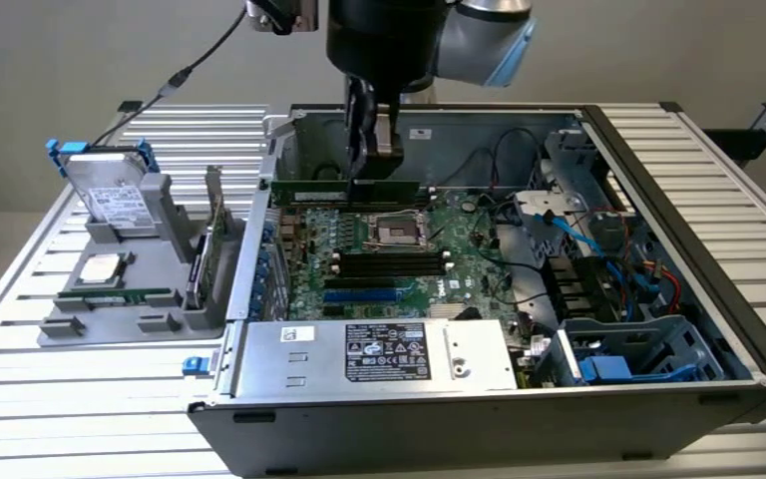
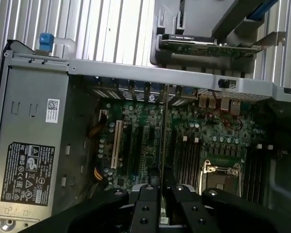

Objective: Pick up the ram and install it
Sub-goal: 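Pick up the ram and move it above insertion slot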

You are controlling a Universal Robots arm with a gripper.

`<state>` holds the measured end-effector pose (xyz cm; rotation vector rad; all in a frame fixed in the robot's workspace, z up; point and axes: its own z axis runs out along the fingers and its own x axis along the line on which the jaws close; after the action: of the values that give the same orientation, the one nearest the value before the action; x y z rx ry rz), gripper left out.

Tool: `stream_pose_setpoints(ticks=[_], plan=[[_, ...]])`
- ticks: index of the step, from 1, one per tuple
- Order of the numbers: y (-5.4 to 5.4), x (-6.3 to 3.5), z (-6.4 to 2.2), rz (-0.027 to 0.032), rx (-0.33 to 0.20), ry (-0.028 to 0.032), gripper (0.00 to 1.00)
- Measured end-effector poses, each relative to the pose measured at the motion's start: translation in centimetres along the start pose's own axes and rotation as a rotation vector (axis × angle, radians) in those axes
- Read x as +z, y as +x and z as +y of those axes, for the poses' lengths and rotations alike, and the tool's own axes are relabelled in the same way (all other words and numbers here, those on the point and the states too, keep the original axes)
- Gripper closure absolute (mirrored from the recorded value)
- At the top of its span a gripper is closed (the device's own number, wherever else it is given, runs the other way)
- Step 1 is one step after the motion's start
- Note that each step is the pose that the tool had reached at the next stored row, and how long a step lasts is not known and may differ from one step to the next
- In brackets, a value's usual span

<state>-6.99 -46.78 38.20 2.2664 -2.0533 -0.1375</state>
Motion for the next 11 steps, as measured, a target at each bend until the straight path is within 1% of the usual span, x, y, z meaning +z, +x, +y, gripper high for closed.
stream_pose_setpoints(ticks=[4,6,9,11], plan=[[-0.2,0.51,-1.85,0.0001,0.0,-0.0001,0.86],[-0.5,0.78,-2.65,0.0001,0.0,-0.0001,0.86],[-0.8,1.22,-3.64,0.0,0.0,-0.0003,0.86],[-1.0,1.52,-4.15,0.0,0.0,-0.0006,0.86]])
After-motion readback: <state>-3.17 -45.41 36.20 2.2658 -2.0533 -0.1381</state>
